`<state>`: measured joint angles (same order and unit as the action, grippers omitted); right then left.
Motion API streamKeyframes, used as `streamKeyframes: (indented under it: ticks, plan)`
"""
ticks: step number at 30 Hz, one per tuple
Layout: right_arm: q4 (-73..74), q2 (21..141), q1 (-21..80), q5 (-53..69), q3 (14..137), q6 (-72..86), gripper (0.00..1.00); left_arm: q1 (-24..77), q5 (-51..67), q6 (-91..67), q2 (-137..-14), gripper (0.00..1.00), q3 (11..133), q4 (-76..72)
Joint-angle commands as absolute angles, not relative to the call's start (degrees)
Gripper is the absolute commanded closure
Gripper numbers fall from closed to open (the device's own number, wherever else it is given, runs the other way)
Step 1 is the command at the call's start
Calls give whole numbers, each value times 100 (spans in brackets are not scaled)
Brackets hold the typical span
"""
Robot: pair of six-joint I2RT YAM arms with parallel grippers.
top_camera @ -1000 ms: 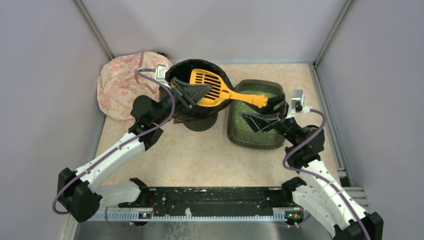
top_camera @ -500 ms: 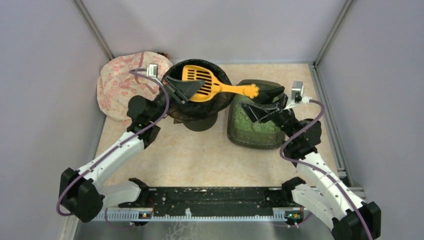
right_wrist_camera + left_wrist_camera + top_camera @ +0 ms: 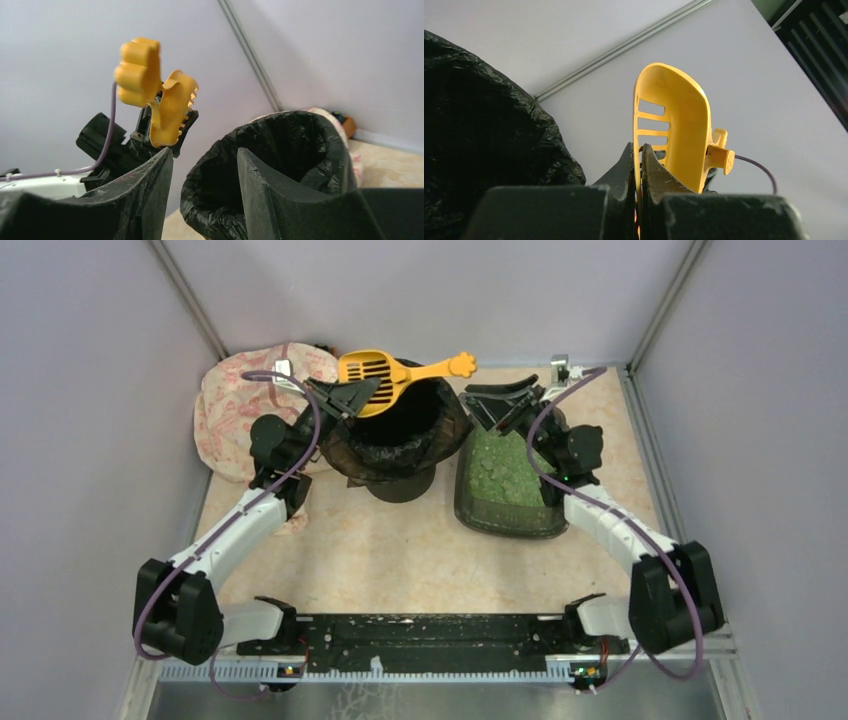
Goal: Clean the litter box
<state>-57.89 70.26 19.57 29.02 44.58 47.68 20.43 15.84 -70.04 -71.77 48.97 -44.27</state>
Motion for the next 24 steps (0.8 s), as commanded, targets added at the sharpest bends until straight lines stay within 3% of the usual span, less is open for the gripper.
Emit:
streamKeyframes:
  ticks: [1, 24]
  plan:
    - [-7573, 7721, 1978, 3245, 5004, 5670, 50, 2068, 1452, -7399, -7181, 100, 4895, -4815]
    - [-7157, 7860, 2399, 3513, 5701, 5198, 51, 2176, 1397, -6923, -6899, 100, 4673, -4182]
